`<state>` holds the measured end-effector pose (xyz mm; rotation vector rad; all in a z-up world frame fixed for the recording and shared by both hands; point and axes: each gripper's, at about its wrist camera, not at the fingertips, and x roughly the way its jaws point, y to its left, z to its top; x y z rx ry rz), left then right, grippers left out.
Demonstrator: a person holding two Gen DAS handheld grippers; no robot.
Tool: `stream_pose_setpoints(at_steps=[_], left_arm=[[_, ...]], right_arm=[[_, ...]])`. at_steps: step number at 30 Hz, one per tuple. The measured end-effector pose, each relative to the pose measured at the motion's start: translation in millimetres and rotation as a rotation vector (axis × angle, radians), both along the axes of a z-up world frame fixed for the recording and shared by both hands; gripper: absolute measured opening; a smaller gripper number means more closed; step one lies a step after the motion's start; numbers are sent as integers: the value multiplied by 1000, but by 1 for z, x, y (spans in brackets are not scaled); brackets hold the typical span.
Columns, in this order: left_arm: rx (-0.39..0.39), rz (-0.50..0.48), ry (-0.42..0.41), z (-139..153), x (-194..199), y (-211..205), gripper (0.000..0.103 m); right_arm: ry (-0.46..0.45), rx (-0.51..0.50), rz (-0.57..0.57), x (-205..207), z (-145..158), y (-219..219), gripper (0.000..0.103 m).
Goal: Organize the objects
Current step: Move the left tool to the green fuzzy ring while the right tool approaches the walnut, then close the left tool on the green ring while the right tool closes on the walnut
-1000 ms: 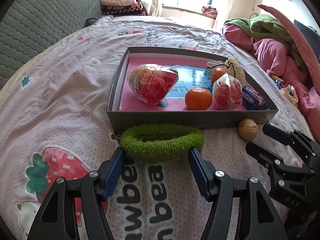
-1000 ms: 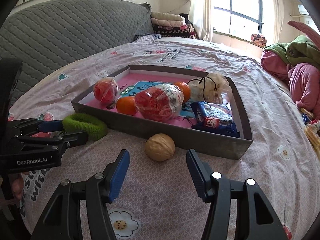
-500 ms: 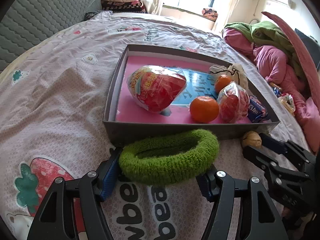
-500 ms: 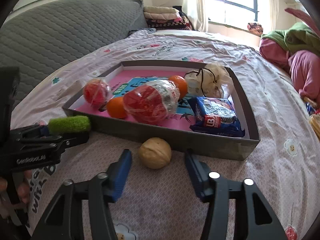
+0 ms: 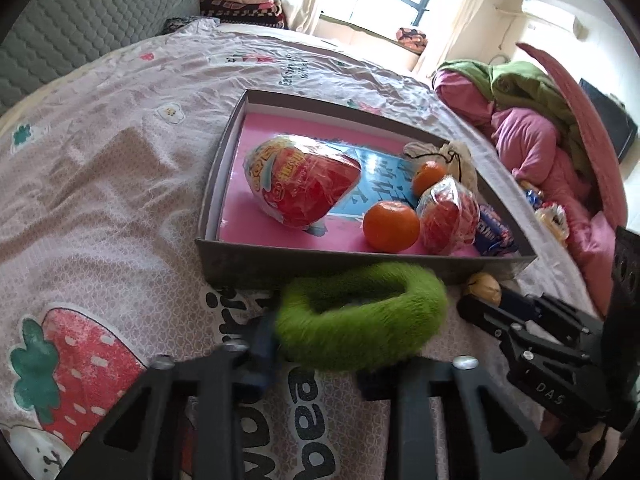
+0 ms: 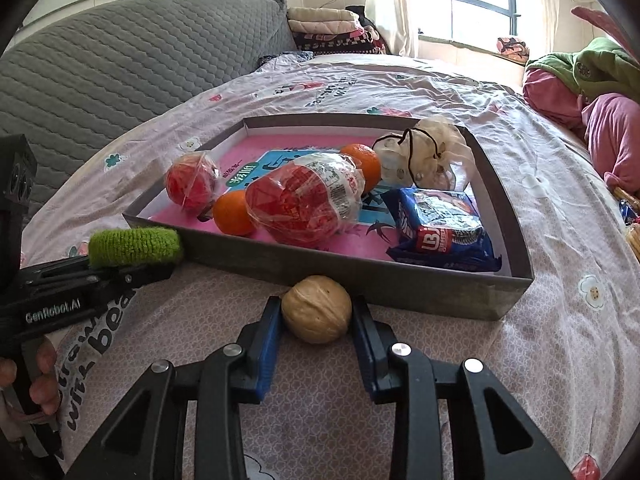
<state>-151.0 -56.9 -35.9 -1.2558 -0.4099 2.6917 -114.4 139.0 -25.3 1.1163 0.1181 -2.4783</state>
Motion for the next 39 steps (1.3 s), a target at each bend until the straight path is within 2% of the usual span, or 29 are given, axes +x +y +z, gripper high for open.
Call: stream_pose_setpoints(at_steps=[2, 7, 19, 39], left_arm=[[27, 2, 6, 1, 1, -2, 17], [35, -10, 28, 3, 5, 1, 16], [0, -17, 111, 22, 21, 5, 16], [-30, -17, 155, 45, 24, 10, 16]], right_arm=[[1, -2, 4, 0, 0, 0, 35], [4, -8, 8, 2, 1, 0, 35], [37, -24, 20, 9, 9, 0, 35], [158, -54, 8, 16, 40, 10, 35]])
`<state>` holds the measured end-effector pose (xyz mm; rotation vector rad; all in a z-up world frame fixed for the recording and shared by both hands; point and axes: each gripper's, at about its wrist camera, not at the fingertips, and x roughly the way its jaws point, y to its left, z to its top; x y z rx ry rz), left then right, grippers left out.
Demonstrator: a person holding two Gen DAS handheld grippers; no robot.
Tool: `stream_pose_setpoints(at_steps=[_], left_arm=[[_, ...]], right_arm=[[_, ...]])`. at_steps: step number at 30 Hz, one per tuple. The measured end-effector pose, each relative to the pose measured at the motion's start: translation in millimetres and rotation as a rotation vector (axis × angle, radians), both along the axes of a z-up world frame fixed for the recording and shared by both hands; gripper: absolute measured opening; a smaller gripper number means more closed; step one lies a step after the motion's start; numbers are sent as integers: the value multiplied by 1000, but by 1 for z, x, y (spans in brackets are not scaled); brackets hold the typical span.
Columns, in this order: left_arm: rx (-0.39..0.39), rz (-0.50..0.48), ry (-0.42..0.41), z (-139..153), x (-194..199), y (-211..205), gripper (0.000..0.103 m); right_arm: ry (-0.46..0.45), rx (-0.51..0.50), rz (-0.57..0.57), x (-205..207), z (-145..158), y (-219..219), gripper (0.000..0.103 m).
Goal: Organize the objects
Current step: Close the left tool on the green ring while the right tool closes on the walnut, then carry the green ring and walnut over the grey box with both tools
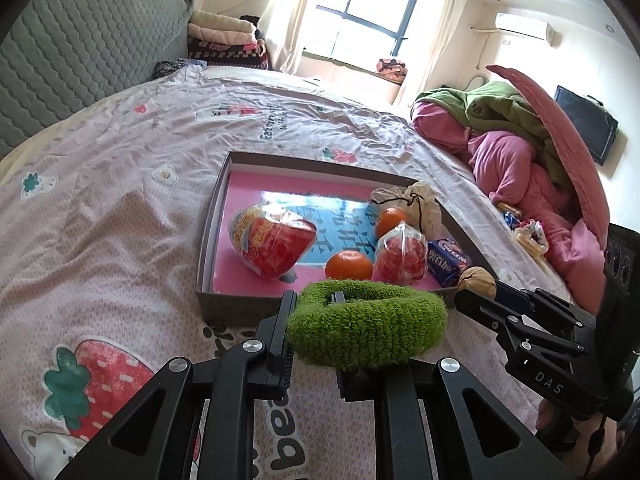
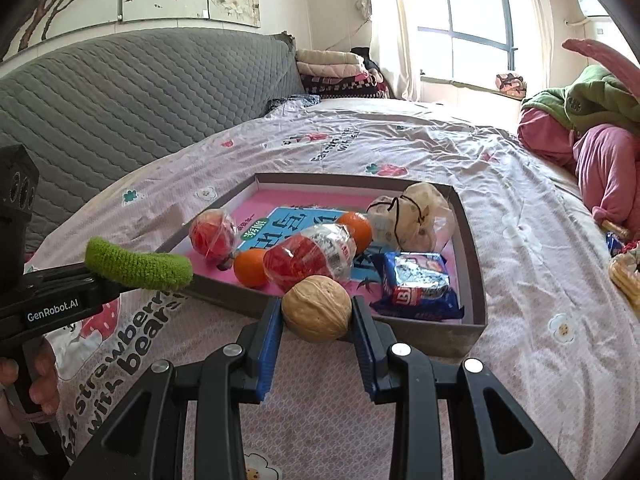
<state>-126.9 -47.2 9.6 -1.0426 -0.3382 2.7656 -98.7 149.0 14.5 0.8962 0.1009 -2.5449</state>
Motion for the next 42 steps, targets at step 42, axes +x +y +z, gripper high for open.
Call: stream_pose_setpoints(at_steps=[42], left_arm=[[-72, 33, -48, -24, -70, 1, 17]], right_arm=[[-11, 78, -70, -50, -10, 22, 35]])
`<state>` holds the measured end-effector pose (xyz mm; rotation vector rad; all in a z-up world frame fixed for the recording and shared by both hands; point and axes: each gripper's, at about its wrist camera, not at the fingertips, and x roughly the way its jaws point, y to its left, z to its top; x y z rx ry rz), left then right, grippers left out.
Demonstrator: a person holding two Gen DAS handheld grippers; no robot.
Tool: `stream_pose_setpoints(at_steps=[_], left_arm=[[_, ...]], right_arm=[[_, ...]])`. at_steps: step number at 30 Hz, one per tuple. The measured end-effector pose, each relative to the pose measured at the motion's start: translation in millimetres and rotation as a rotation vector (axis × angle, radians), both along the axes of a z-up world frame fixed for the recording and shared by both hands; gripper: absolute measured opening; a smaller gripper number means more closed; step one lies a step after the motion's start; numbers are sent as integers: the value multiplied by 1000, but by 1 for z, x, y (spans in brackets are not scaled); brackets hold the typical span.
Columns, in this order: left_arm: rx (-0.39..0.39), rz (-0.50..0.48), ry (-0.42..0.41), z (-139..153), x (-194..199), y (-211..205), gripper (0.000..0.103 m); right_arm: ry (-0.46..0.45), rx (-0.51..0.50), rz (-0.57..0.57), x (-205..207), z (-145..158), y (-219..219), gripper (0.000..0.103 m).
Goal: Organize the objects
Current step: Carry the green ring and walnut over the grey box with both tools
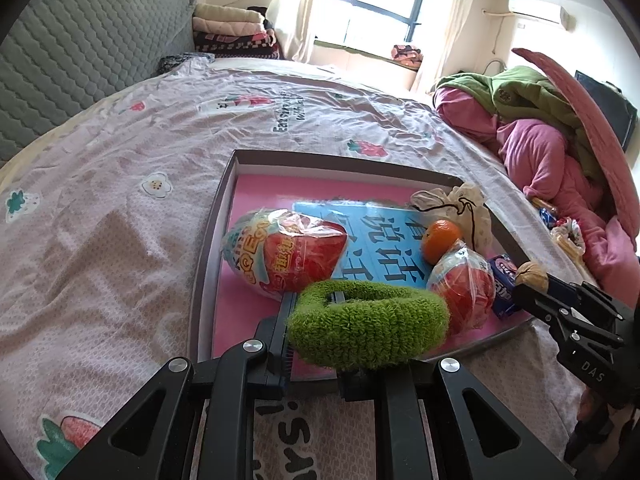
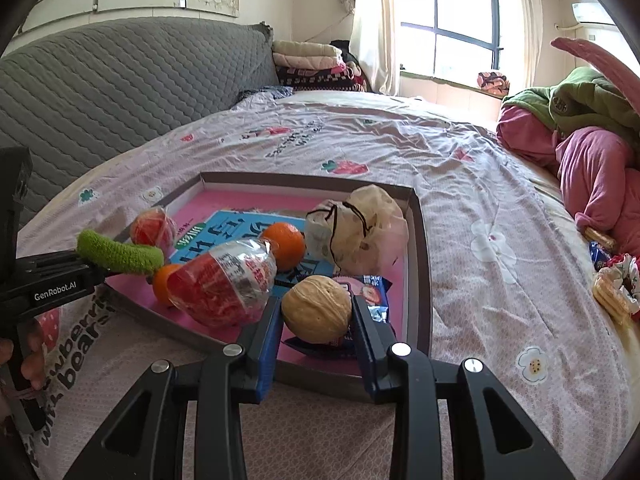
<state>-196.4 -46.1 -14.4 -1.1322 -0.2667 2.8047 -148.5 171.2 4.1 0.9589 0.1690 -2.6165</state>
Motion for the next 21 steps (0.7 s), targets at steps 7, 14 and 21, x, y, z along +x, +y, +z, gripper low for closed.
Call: stream_pose_setpoints(at_steps=[7, 14, 21], left_arm=[[-24, -5, -18, -6, -4, 2, 18], [-41, 7, -26, -6, -5, 2, 18], [-74, 9, -28, -5, -15, 2, 18]], right_arm=[[0, 7, 4, 0, -3, -1, 35], [15, 16, 15, 1, -1, -6, 35], [28, 62, 60, 3, -6, -21, 35]])
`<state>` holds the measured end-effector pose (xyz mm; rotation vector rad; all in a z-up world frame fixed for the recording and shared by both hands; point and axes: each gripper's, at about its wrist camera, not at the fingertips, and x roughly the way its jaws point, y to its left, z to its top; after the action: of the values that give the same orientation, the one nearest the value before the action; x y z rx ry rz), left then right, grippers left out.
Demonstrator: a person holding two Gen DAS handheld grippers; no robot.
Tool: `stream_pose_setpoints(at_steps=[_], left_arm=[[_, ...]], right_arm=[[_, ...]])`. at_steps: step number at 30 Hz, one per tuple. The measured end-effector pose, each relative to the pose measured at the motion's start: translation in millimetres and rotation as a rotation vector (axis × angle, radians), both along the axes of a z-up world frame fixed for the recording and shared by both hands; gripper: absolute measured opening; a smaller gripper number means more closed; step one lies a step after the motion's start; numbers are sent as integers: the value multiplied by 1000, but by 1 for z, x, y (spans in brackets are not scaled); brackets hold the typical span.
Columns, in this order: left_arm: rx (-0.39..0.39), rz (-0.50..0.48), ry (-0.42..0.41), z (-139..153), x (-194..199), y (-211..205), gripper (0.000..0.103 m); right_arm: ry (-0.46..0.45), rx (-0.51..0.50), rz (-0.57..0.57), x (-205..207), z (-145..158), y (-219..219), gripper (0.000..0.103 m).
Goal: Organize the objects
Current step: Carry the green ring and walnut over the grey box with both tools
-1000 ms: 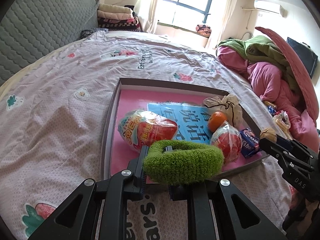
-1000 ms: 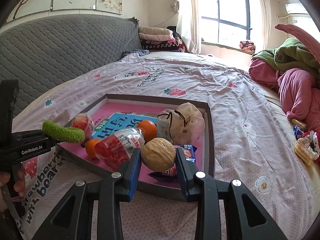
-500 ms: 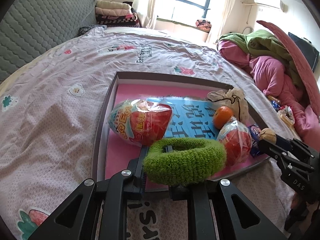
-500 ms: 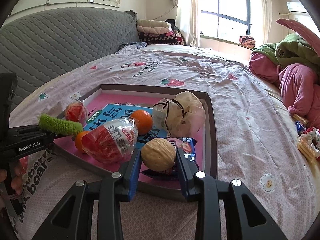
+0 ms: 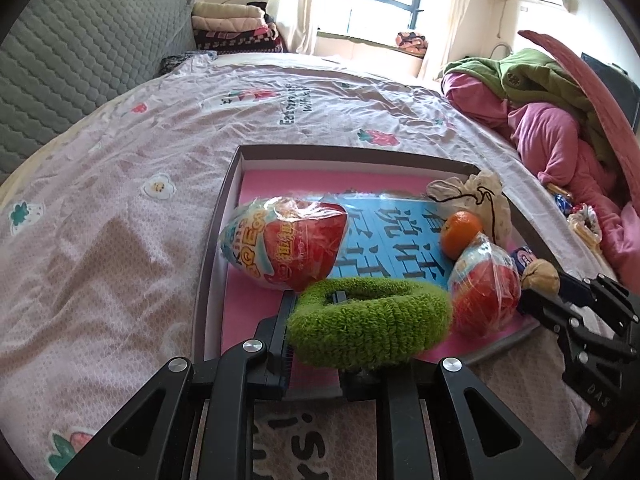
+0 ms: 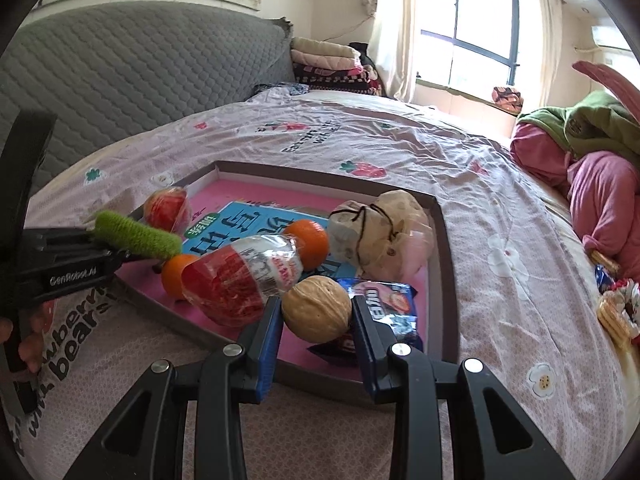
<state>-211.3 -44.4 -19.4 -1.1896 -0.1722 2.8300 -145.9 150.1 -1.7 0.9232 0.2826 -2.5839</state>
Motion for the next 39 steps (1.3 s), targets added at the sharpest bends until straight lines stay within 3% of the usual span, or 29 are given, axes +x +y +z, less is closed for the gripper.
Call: stream_pose_setpoints(at_steps=[24, 39], left_arm=[[-37, -11, -34, -1, 7, 5, 22], [-11, -33, -50, 10, 23, 5, 27]], right_arm=[[-34, -18, 13, -1, 0, 1, 35], [-47, -31, 14, 3, 2, 1, 36]])
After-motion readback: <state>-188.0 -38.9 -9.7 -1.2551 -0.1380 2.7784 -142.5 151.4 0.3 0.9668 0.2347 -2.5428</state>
